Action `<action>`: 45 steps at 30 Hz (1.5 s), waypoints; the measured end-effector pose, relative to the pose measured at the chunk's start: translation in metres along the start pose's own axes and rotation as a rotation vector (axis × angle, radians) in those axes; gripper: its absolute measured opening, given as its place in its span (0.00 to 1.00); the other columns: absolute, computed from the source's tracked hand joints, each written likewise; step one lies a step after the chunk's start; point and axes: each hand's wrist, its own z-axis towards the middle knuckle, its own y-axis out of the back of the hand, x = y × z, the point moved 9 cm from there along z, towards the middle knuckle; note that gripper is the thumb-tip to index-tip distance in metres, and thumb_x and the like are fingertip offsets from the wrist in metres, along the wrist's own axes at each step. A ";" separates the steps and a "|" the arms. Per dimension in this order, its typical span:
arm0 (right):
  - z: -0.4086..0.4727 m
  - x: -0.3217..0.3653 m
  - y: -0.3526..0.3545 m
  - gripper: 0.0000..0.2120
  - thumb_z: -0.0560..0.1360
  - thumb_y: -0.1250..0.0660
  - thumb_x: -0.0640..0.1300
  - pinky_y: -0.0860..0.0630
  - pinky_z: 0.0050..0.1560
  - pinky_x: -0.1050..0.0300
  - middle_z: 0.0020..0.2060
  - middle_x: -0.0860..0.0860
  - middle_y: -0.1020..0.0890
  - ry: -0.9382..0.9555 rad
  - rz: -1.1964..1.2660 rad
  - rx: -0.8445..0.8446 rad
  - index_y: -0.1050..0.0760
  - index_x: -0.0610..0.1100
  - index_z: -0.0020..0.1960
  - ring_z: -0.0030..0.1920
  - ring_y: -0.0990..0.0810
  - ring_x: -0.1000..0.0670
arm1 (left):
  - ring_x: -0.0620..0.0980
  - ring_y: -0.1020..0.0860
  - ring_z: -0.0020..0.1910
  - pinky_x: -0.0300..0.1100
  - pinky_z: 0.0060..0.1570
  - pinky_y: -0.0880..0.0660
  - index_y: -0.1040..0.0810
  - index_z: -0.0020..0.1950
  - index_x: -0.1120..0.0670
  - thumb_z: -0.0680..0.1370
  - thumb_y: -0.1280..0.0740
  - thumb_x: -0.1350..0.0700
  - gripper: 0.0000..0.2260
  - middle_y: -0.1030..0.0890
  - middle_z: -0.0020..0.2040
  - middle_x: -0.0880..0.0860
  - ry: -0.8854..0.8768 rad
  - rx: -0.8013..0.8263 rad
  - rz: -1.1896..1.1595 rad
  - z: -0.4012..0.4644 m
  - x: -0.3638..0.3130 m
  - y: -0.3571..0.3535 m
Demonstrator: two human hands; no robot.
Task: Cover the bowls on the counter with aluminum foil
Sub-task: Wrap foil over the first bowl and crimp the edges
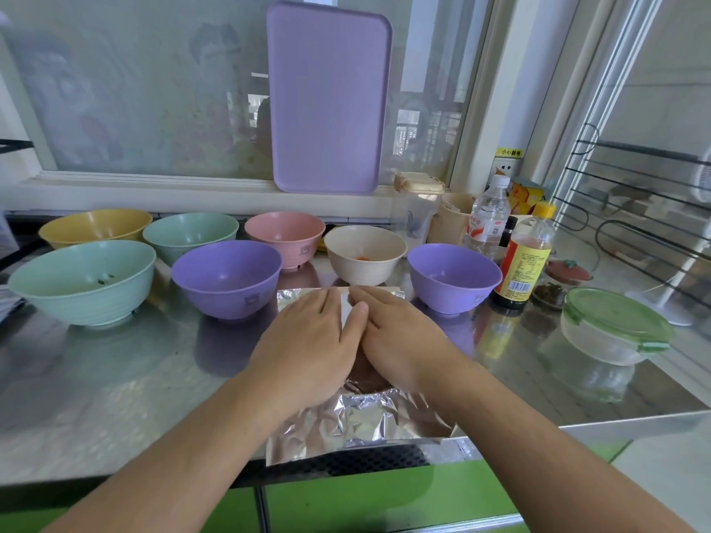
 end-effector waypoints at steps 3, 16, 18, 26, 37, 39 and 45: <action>-0.018 -0.001 0.010 0.18 0.88 0.45 0.42 0.41 0.73 0.59 0.73 0.42 0.26 0.017 0.056 -0.002 0.30 0.35 0.73 0.73 0.34 0.46 | 0.59 0.32 0.73 0.53 0.73 0.35 0.35 0.77 0.57 0.79 0.67 0.39 0.38 0.28 0.73 0.58 0.084 -0.003 -0.056 0.001 0.008 0.004; -0.057 0.008 -0.008 0.48 0.77 0.60 0.77 0.61 0.84 0.53 0.85 0.52 0.62 0.089 -0.190 0.158 0.62 0.48 0.86 0.83 0.67 0.56 | 0.45 0.44 0.81 0.35 0.75 0.49 0.40 0.83 0.53 0.80 0.61 0.29 0.40 0.38 0.82 0.49 0.041 0.071 -0.186 -0.020 0.008 0.007; -0.058 0.009 -0.006 0.49 0.76 0.61 0.78 0.60 0.84 0.53 0.85 0.52 0.60 0.083 -0.165 0.085 0.59 0.47 0.86 0.83 0.66 0.56 | 0.39 0.52 0.82 0.34 0.77 0.55 0.48 0.86 0.51 0.79 0.58 0.27 0.41 0.48 0.85 0.45 0.058 0.094 -0.228 -0.028 0.013 0.003; -0.073 0.001 0.000 0.40 0.84 0.48 0.67 0.50 0.84 0.51 0.85 0.60 0.59 0.085 0.160 -0.212 0.56 0.48 0.87 0.83 0.61 0.60 | 0.32 0.56 0.79 0.27 0.73 0.60 0.52 0.86 0.53 0.68 0.62 0.16 0.56 0.52 0.86 0.45 0.012 0.058 -0.255 -0.034 0.016 0.005; -0.072 0.017 0.017 0.30 0.86 0.40 0.53 0.45 0.83 0.55 0.85 0.60 0.51 0.204 0.179 -0.073 0.44 0.50 0.85 0.84 0.55 0.61 | 0.43 0.63 0.83 0.38 0.78 0.62 0.61 0.85 0.55 0.60 0.61 0.11 0.66 0.61 0.85 0.49 -0.068 0.213 0.034 -0.031 0.012 0.000; -0.073 0.024 0.018 0.20 0.84 0.34 0.44 0.26 0.73 0.55 0.81 0.61 0.37 0.271 0.357 -0.077 0.27 0.47 0.76 0.78 0.33 0.56 | 0.42 0.64 0.82 0.36 0.76 0.64 0.61 0.85 0.54 0.60 0.56 0.12 0.65 0.62 0.85 0.47 -0.085 0.234 0.025 -0.032 0.013 0.001; -0.081 0.024 0.016 0.09 0.79 0.27 0.33 0.20 0.59 0.58 0.64 0.53 0.18 0.375 0.470 -0.185 0.13 0.39 0.58 0.67 0.19 0.52 | 0.28 0.77 0.71 0.28 0.69 0.74 0.65 0.84 0.46 0.75 0.58 0.21 0.46 0.70 0.81 0.38 -0.226 0.178 0.003 -0.054 -0.003 0.006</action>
